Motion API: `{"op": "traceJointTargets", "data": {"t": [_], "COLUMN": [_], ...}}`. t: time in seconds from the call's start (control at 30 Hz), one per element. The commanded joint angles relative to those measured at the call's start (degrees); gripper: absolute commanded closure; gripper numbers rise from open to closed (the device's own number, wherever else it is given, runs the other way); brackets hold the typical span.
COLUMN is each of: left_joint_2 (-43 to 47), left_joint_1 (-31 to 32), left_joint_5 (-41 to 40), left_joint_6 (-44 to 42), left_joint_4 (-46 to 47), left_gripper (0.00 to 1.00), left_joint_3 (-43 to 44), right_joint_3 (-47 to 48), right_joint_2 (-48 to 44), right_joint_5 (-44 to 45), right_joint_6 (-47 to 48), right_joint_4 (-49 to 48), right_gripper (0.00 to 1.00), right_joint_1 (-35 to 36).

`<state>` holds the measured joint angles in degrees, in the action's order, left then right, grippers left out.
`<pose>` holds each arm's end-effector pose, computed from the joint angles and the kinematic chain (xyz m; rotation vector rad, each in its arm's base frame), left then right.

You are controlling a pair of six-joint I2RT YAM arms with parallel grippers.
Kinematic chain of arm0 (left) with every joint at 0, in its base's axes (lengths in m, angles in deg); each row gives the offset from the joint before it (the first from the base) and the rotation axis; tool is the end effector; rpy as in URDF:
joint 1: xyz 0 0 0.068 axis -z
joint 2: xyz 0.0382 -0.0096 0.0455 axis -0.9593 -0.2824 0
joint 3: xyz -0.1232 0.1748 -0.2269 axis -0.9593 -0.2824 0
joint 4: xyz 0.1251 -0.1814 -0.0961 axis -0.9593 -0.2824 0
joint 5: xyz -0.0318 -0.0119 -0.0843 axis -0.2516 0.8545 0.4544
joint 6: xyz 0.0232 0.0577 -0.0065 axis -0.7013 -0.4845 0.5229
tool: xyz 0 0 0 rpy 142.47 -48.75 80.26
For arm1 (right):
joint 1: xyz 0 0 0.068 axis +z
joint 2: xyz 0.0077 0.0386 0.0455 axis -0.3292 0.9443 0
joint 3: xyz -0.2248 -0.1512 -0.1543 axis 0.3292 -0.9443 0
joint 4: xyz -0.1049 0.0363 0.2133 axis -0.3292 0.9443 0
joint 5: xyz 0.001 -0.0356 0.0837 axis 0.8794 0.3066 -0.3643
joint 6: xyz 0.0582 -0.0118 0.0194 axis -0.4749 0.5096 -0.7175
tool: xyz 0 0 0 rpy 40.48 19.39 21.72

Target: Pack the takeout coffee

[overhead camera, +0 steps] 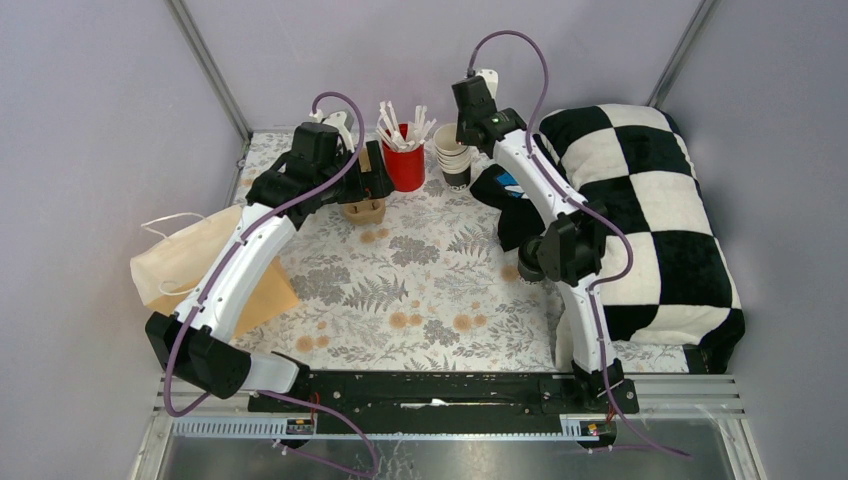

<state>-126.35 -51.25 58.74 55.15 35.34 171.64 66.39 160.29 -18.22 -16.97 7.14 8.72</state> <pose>0.2488 -0.1065 0.4201 -0.0151 2.2596 -0.5472 0.4792 0.2346 0.3561 0.0722 2.0937 0.1061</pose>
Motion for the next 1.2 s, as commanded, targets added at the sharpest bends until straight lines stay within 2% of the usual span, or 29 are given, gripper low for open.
{"op": "traceJointTargets", "data": {"t": [0.0, 0.1, 0.2, 0.3, 0.33, 0.4, 0.5, 0.57, 0.63, 0.7, 0.73, 0.77, 0.8, 0.83, 0.87, 0.9, 0.93, 1.0, 1.03, 1.07, 1.1, 1.17], "left_joint_2": [1.2, 0.8, 0.7, 0.6, 0.7, 0.5, 0.8, 0.7, 0.9, 0.6, 0.6, 0.7, 0.8, 0.7, 0.5, 0.6, 0.6, 0.0, -0.2, -0.1, 0.2, -0.2], "left_joint_1": [0.4, 1.3, 2.0, 2.4, 2.4, 2.7, 2.7, 2.9, 2.8, 2.9, 2.8, 2.8, 2.8, 2.8, 2.8, 2.8, 2.8, 2.8, 2.8, 2.8, 2.7, 2.8], "left_joint_5": [-1.7, -2.2, -3.2, -3.3, -3.5, -3.5, -4.1, -4.0, -3.9, -3.6, -3.4, -3.3, -3.5, -3.6, -3.3, -2.8, -2.5, -2.3, -2.1, -1.9, -2.0, -1.8], "left_joint_6": [-1.3, -2.1, -2.6, -2.9, -2.9, -3.0, -3.4, -3.5, -3.4, -3.2, -3.3, -3.2, -3.3, -3.2, -3.1, -2.9, -2.8, -2.5, -2.5, -2.5, -2.4, -2.3], "left_joint_4": [1.3, 1.1, 1.0, 0.9, 0.9, 0.8, 0.7, 0.5, 0.7, 0.7, 0.6, 0.7, 0.7, 0.7, 0.6, 0.7, 1.0, 1.0, 0.9, 1.1, 1.4, 1.0], "left_gripper": [0.01, 0.01, 0.01, 0.01, 0.01, 0.01, 0.01, 0.01, 0.01, 0.01, 0.01, 0.01, 0.01, 0.01, 0.01, 0.01, 0.01, 0.01, 0.01, 0.01, 0.01, 0.01], "left_joint_3": [2.4, 3.4, 3.7, 3.8, 3.8, 4.0, 4.0, 4.1, 3.9, 4.0, 4.2, 4.2, 4.0, 3.9, 4.1, 4.1, 3.9, 4.3, 4.7, 4.5, 4.2, 4.1], "right_joint_3": [-3.3, 4.1, -8.7, -12.4, -13.1, -3.7, -12.0, -6.6, -14.9, -13.5, -17.1, -24.4, -26.8, -18.7, -15.9, -17.8, -23.2, -16.2, -18.1, -24.3, -25.4, -17.4], "right_joint_2": [-7.4, -3.9, -8.9, -10.8, -10.4, -6.4, -10.2, -8.7, -11.2, -10.5, -14.5, -17.9, -17.7, -15.0, -14.1, -16.0, -17.3, -13.6, -14.7, -17.9, -18.1, -14.7], "right_joint_5": [-1.8, -2.6, -6.0, -6.2, -7.7, -10.6, -11.3, -13.6, -13.0, -18.1, -16.7, -15.4, -16.6, -19.1, -18.2, -16.2, -15.0, -18.9, -17.3, -15.1, -15.2, -20.2], "right_joint_6": [-1.9, -2.8, -3.6, -4.5, -5.0, -7.9, -9.2, -11.4, -10.3, -13.2, -12.7, -12.3, -13.1, -14.0, -13.2, -11.3, -10.0, -12.4, -10.9, -9.2, -9.9, -12.7], "right_joint_4": [-8.2, -0.7, -11.2, -14.2, -15.6, -5.5, -14.7, -7.8, -16.3, -12.4, -15.4, -24.3, -26.9, -17.8, -14.8, -17.3, -24.0, -13.6, -15.4, -22.5, -23.8, -14.5], "right_gripper": [1.00, 1.00, 1.00, 1.00, 1.00, 1.00, 1.00, 1.00, 1.00, 1.00, 1.00, 1.00, 1.00, 1.00, 1.00, 1.00, 1.00, 1.00, 1.00, 1.00, 1.00, 1.00], "right_joint_1": [-0.4, -1.1, -1.6, -2.0, -2.2, -3.8, -4.1, -5.2, -4.5, -6.6, -6.4, -5.9, -6.4, -7.3, -7.1, -6.1, -5.5, -7.5, -6.8, -5.3, -5.1, -7.0]}}
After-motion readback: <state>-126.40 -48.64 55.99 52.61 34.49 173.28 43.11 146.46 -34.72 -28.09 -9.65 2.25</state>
